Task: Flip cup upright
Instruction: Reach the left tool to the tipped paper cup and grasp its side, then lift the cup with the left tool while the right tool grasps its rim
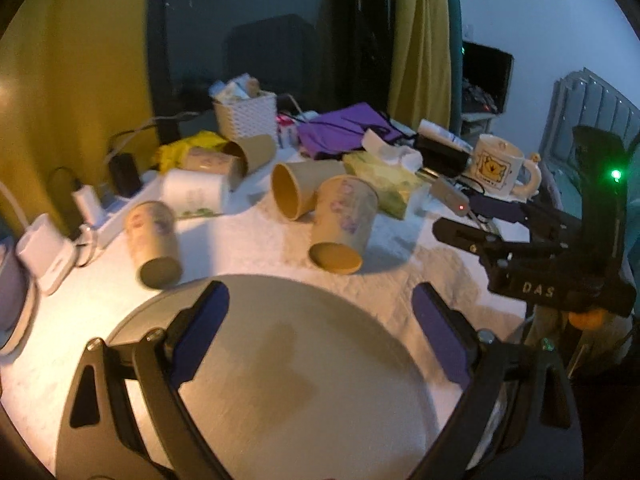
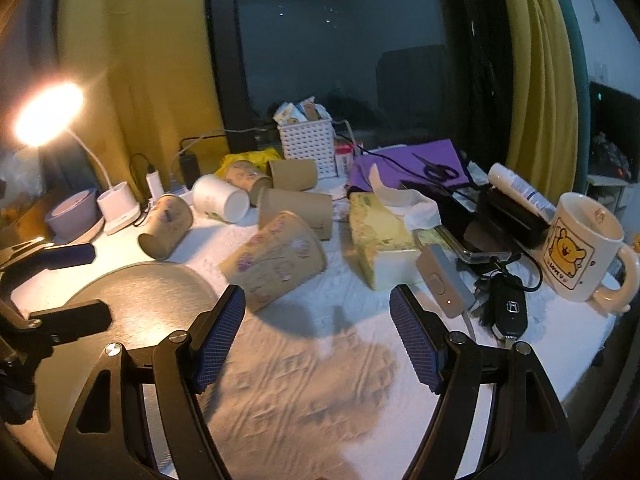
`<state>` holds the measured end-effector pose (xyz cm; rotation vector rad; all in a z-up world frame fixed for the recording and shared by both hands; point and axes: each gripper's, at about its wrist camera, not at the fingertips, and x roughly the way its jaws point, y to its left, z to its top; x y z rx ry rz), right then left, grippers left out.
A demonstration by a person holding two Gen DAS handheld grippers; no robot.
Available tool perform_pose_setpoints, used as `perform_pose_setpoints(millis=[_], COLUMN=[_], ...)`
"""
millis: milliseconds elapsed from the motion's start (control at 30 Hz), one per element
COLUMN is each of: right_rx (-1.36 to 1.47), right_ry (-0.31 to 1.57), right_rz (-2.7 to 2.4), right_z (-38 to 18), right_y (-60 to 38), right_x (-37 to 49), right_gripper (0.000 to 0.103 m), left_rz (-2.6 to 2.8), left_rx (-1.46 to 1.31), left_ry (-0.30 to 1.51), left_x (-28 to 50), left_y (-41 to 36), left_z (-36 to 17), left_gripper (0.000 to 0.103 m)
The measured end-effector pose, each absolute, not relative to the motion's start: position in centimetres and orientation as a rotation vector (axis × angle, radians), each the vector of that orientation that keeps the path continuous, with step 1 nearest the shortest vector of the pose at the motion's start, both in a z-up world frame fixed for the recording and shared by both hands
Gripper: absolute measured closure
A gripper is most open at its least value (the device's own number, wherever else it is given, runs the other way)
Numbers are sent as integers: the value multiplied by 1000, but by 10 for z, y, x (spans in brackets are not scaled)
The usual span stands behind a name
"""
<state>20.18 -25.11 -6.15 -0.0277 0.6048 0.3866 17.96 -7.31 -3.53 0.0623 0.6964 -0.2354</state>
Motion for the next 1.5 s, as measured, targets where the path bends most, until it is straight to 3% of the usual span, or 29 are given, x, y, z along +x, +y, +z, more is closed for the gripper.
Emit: perform_pose_setpoints(millis=[133,500,633,733,800,1133,1500], right_rx=[-11,37,50,54,54,23,-43], right_ry=[624,642,657,660,662,668,639], right_rz=[403,456,449,434,422,390,405], right_z=[-69,-75,-78,-78,-78,-72,-49], right_y=[-256,-267,-272,-276,-279,-270,-229], right_x=[217,246,250,251,252,240,199], right_gripper=[25,38,43,43,43,43,43], left_rz=[-261,-282,-296,-304,-304,-336,-334], left_rx=[66,106,127,142,150,124,69], left_ry=[752,814,855,880,890,862,768], left_x=[212,270,287,296,301,286,209], left_y=[-88,-112,-122,-127,-128,-116,-63], left_z=[-45,-66,-78,-85,-89,-81,-57], left_gripper=[9,11,27,32,43,44,44])
